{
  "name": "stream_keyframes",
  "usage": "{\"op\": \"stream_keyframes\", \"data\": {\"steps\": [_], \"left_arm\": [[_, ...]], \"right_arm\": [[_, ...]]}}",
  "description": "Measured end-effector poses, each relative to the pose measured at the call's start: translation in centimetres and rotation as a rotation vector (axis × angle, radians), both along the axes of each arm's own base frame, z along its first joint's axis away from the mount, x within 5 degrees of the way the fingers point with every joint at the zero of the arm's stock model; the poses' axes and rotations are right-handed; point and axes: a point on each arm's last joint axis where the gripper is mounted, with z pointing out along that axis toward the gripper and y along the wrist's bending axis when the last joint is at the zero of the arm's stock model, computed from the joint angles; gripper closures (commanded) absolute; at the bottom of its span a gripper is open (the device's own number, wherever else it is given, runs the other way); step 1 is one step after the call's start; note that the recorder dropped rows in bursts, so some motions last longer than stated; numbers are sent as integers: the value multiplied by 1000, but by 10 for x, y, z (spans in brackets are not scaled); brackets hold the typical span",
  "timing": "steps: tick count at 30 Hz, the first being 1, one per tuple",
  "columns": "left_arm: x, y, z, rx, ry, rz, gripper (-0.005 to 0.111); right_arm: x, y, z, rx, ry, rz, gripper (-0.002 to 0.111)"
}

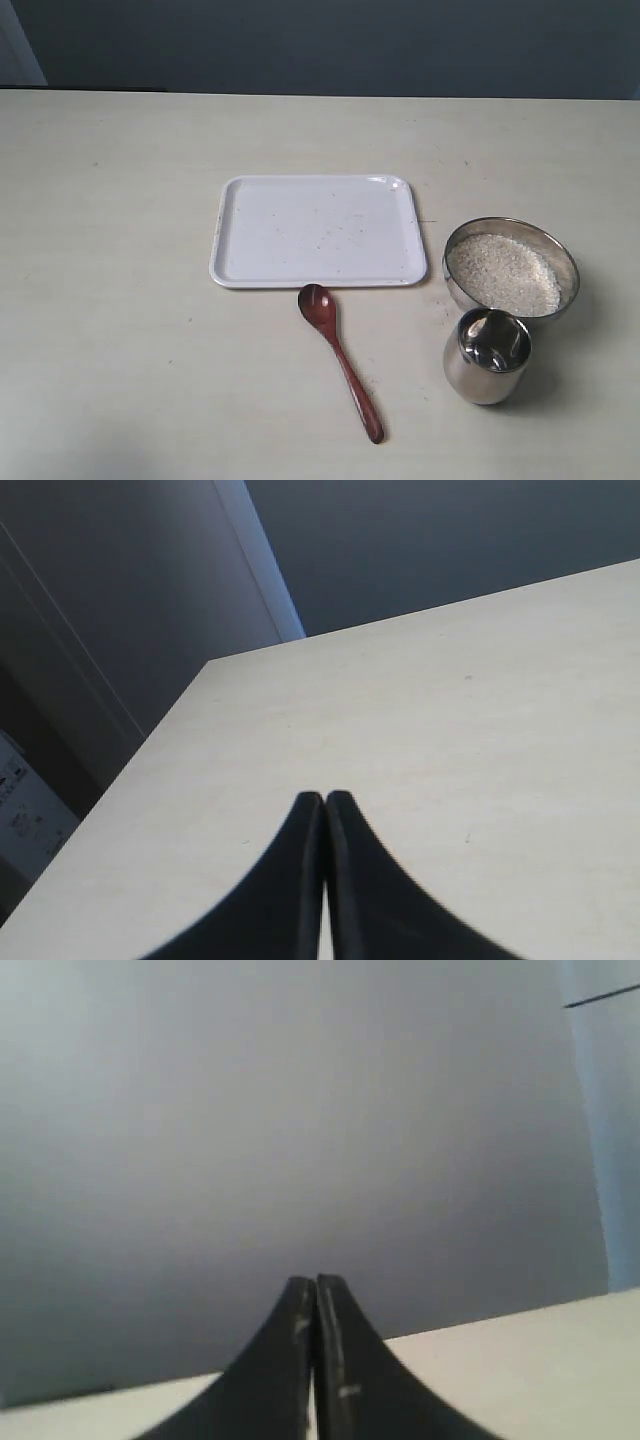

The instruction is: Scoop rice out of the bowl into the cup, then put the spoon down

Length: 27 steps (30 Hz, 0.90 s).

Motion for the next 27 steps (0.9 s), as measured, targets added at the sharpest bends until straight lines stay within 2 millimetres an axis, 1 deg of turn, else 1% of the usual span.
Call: {"op": "stream_keyframes", "data": {"steps": [3,5,7,10,12,14,16,19,22,24,25,27], "left_arm": [[0,0,0,0,0,0,106],[0,0,0,0,0,2,106],[0,0,0,0,0,2,106],[0,0,0,0,0,2,106],[0,0,0,0,0,2,106],[0,0,0,0,0,2,106],[0,0,0,0,0,2,106],[0,0,0,0,0,2,106],[0,0,0,0,0,2,106],[0,0,0,0,0,2,106],[0,0,0,0,0,2,106],[0,0,0,0,0,2,106]], "right_arm": [[13,12,45,-169,79,165,109],[31,17,66,-220,159,269,109],[51,19,78,-238,244,348,109],[83,20,80,-235,393,456,109],[103,23,73,-231,496,544,109],[118,30,61,-246,595,611,109],[126,40,49,-291,688,641,109],[136,61,30,-396,818,645,109],[144,97,10,-506,892,670,109],[145,128,-6,-581,919,697,109],[146,140,-13,-616,933,687,109],[145,167,-34,-703,977,678,109]]}}
